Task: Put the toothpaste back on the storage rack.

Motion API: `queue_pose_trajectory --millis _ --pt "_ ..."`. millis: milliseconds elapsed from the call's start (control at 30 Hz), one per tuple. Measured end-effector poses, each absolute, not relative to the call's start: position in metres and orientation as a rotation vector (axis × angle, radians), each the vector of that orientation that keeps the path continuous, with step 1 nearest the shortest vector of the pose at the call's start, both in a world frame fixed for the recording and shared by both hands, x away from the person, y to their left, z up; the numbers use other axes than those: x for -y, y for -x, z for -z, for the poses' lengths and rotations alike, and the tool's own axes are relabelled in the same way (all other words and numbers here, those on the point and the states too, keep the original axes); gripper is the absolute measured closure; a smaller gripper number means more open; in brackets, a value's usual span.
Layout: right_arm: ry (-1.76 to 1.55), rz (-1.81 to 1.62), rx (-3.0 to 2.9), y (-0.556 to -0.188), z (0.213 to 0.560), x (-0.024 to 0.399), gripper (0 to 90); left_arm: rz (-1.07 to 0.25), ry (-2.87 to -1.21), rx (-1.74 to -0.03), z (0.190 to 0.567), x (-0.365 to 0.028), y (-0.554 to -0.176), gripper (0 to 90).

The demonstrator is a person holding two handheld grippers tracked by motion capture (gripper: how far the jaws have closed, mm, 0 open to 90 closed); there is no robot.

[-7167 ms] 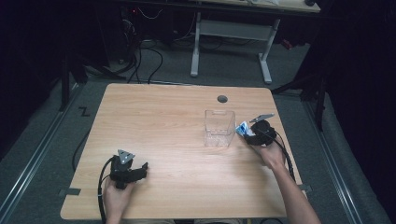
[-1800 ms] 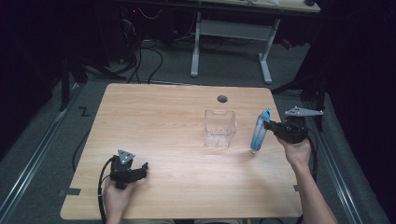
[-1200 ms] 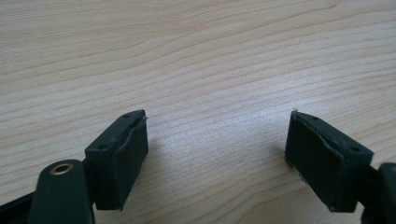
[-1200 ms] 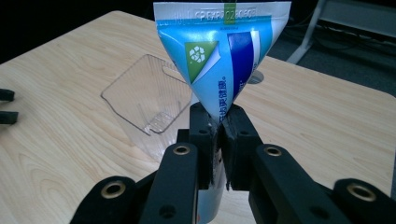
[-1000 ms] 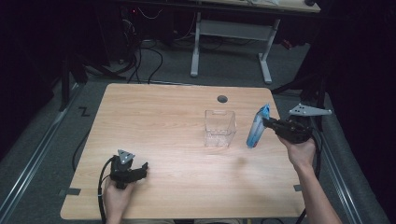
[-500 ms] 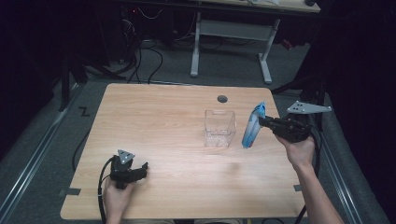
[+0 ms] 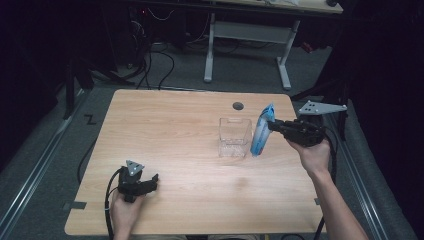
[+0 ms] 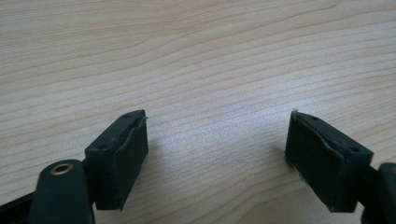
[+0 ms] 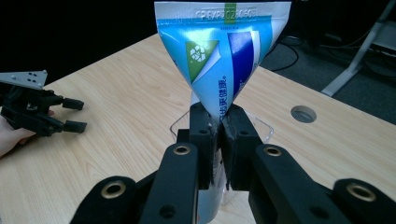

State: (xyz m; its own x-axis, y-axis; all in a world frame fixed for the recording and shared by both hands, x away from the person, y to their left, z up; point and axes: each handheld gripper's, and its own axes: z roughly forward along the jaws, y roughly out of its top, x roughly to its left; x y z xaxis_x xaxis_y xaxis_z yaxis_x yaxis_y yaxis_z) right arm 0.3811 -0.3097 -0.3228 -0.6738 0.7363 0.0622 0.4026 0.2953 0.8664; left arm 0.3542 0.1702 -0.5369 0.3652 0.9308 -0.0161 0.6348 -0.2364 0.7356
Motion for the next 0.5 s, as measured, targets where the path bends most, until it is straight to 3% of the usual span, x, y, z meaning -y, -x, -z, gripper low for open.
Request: queue_pose_trajectory --millis 500 --pt "-0.987 -1.341 -2.251 -0.398 0.311 0.283 83.7 -0.574 -1.967 -1.353 0.537 -0.170 -0.354 21.6"
